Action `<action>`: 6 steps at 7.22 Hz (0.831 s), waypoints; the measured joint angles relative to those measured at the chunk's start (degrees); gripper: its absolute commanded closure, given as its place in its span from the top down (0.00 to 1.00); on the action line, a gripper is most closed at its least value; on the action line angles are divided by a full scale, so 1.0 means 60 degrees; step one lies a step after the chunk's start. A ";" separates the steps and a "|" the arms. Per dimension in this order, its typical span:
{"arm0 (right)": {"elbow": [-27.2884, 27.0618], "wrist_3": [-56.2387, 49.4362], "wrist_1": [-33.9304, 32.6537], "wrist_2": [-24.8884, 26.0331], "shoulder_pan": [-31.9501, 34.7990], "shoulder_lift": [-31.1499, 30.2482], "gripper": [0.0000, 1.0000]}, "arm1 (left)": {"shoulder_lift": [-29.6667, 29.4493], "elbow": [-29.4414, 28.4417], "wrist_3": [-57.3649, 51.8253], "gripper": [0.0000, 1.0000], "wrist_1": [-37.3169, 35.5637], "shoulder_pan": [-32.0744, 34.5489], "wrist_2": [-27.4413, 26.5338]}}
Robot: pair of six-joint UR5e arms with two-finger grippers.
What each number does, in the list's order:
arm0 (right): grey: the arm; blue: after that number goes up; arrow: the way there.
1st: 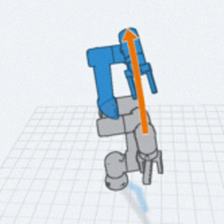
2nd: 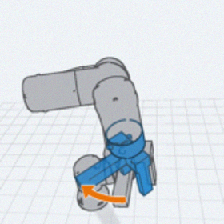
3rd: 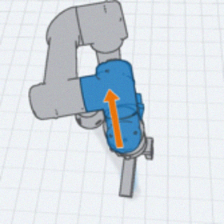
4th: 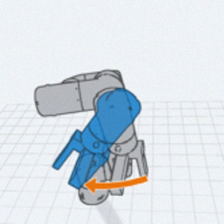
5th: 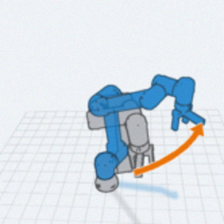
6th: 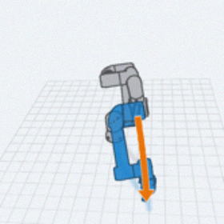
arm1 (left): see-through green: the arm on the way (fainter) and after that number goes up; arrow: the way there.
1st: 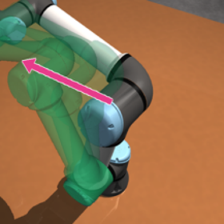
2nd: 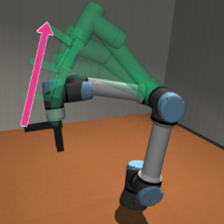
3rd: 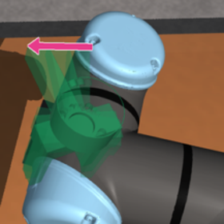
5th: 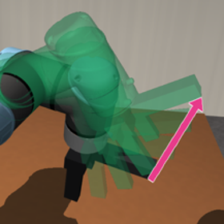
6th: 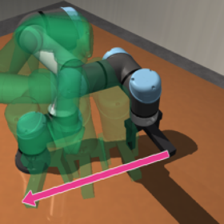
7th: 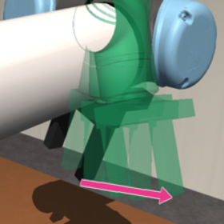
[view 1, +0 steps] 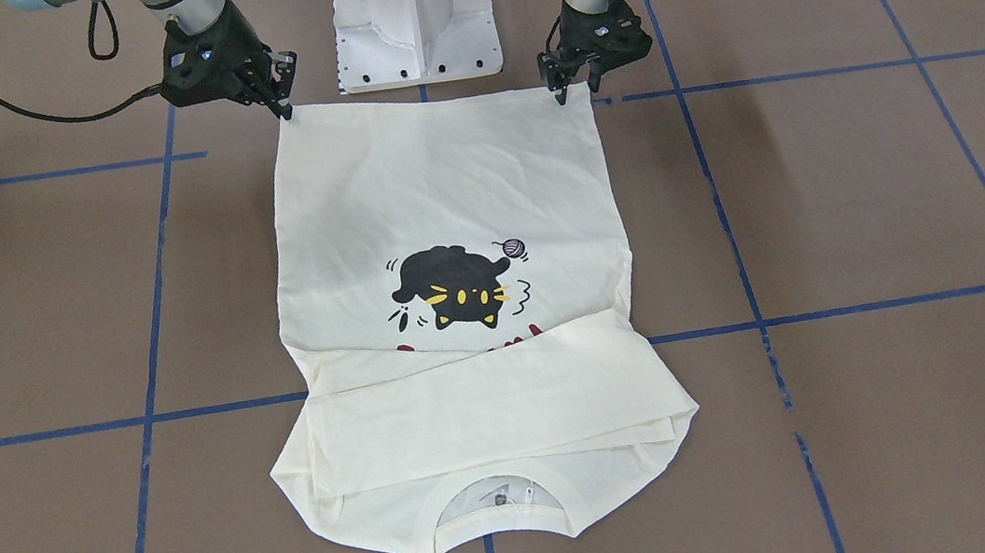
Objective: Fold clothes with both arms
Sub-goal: 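Close both grippers on the hem corners nearest the robot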
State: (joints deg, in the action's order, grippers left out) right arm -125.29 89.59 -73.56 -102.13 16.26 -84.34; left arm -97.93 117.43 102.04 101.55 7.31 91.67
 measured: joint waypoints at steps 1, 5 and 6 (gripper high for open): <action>0.0005 -0.0004 0.0000 0.0000 0.0000 -0.0004 0.00 | -0.0002 0.0012 -0.0003 0.42 -0.0004 0.0007 0.0003; -0.0001 -0.0018 0.0000 0.0000 0.0011 -0.0006 0.00 | -0.0003 0.0037 -0.0041 0.38 -0.0020 0.0007 0.0014; -0.0006 -0.0020 0.0000 0.0000 0.0014 -0.0006 0.00 | 0.0001 0.0050 -0.0051 0.41 -0.0032 0.0015 0.0015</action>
State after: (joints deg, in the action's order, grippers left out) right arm -125.32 89.48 -73.56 -102.13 16.34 -84.37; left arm -97.92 117.74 101.73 101.36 7.39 91.76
